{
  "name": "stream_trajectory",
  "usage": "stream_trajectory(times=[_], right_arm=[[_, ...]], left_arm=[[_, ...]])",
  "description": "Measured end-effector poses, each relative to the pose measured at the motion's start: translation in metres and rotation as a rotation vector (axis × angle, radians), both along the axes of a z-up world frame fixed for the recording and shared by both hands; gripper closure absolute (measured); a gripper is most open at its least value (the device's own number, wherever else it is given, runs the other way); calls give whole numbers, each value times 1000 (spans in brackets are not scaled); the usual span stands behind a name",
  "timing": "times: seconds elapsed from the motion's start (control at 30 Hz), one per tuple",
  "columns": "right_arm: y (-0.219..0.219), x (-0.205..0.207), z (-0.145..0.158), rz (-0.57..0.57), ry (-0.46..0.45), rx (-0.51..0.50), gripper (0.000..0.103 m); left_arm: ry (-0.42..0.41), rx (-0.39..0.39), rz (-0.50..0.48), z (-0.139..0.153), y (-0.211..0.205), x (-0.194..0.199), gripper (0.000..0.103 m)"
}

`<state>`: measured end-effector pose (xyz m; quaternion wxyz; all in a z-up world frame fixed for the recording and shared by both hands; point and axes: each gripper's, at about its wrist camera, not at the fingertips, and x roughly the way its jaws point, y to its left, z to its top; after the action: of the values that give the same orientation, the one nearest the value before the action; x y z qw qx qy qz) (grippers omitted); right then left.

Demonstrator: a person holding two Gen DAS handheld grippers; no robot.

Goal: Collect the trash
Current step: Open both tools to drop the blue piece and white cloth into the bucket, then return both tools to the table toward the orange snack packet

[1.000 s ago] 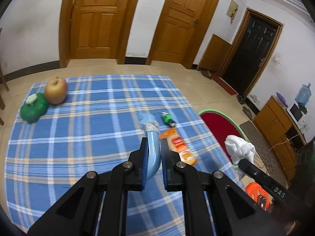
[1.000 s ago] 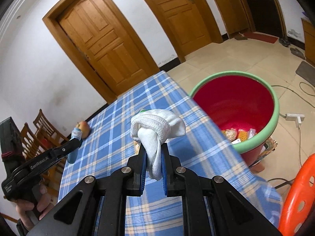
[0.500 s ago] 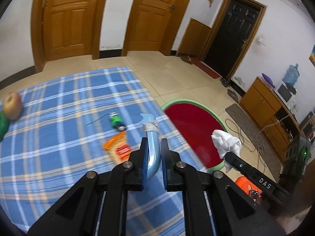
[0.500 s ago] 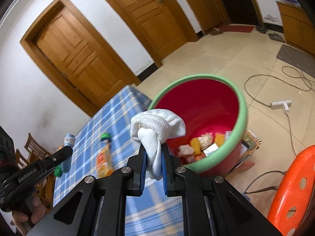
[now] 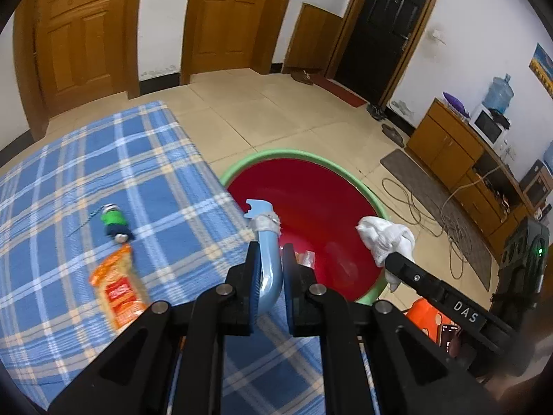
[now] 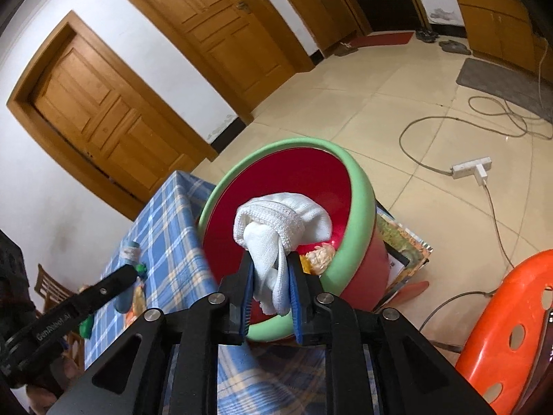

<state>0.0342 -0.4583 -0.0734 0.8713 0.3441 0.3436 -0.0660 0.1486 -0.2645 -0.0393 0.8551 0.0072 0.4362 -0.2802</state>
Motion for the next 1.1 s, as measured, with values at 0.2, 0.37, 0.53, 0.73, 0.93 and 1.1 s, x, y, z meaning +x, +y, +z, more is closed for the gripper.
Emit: stream_trajectory(times=[0.2, 0.37, 0.53, 0.73, 0.93, 1.1], right_arm=[[-9, 0, -1, -11, -9, 13, 72], [-12, -3, 1, -22, -25, 9, 71], [-16, -8, 1, -39, -24, 20, 71], [-18, -13, 4, -53, -17, 14, 71], [-9, -14, 8, -37, -21, 4, 71], [-1, -14, 13, -16, -27, -6, 71]], left_arm=[[8, 15, -23, -7, -15, 2, 92], [18, 20, -50, -12, -25, 4, 92], [-11, 61, -99, -19, -39, 3, 92], [-13, 61, -118, -18, -40, -1, 70], [-17, 55, -80, -11, -22, -2, 70], [-14, 55, -5, -6, 4, -1, 66]])
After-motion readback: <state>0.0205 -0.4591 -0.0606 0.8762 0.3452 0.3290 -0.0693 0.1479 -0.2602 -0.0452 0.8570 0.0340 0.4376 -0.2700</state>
